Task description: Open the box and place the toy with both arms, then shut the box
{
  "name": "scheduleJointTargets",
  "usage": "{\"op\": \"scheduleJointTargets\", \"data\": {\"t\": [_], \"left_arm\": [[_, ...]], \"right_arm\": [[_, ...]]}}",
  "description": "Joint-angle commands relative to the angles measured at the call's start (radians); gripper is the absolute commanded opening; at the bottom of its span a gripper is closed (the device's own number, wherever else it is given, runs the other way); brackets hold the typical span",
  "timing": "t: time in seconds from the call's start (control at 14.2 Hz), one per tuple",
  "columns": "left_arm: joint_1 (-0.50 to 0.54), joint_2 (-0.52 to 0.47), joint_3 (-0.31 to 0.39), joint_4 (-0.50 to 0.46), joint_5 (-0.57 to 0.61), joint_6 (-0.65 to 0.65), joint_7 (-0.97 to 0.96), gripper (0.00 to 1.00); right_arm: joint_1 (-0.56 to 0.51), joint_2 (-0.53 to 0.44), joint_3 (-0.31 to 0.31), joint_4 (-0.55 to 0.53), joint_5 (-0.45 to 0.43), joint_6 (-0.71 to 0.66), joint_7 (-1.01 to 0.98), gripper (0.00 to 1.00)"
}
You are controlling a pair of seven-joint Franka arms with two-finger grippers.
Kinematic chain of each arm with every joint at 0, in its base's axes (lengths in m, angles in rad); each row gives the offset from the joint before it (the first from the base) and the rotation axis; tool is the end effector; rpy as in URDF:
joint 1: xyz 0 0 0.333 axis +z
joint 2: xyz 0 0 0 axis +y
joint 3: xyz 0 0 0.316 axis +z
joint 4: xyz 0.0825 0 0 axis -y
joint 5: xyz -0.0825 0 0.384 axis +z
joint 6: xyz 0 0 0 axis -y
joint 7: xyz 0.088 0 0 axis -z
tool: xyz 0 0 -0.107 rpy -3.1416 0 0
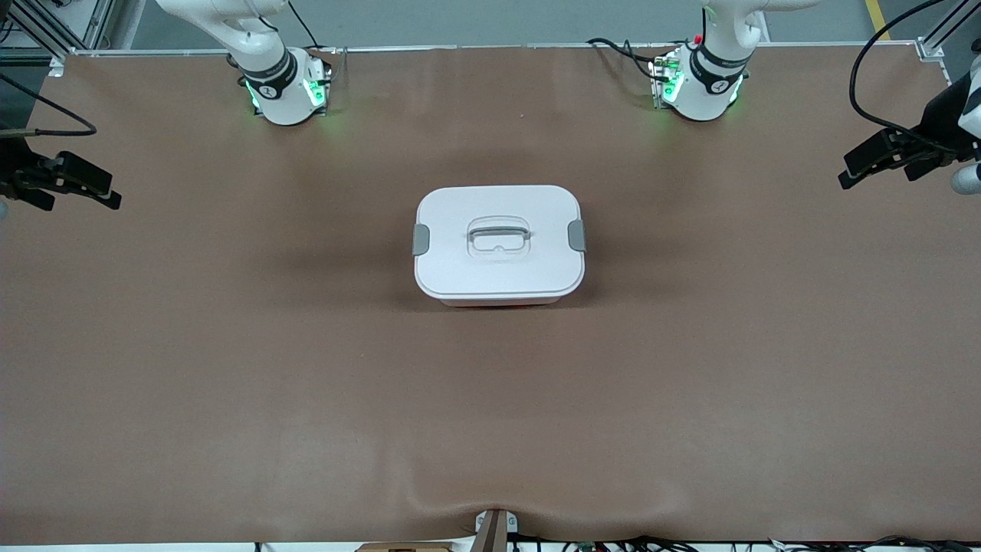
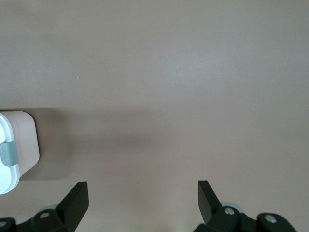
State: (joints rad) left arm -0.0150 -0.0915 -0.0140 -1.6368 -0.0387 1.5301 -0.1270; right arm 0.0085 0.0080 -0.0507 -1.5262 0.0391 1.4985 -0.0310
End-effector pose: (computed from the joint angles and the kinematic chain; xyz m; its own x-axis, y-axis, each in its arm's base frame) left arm 0.5211 -0.0198 0.6392 0.9952 0.0963 -0.0198 0.0969 -0.9947 0.0352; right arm 0.5496 -0.0187 0.6348 0.9994 -0.0084 -0.0344 -0.0098 -0.9992 -0.0397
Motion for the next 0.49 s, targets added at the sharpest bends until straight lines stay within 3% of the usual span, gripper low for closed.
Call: {"op": "scheduleJointTargets", "data": {"t": [0.0,0.42], "left_arm": [[-0.003,-0.01,0.008,0.011,-0.007,-0.025,0.027,1.0],[-0.003,-0.005,0.011,0.017,-0.007,-0.03,0.026,1.0]], "right_arm": [[-0.004,0.007,0.006,0.018,-0.012,-0.003,-0.001,1.0],[-0.004,0.007,0.006,0.018,-0.01,-0.003,-0.003,1.0]]}}
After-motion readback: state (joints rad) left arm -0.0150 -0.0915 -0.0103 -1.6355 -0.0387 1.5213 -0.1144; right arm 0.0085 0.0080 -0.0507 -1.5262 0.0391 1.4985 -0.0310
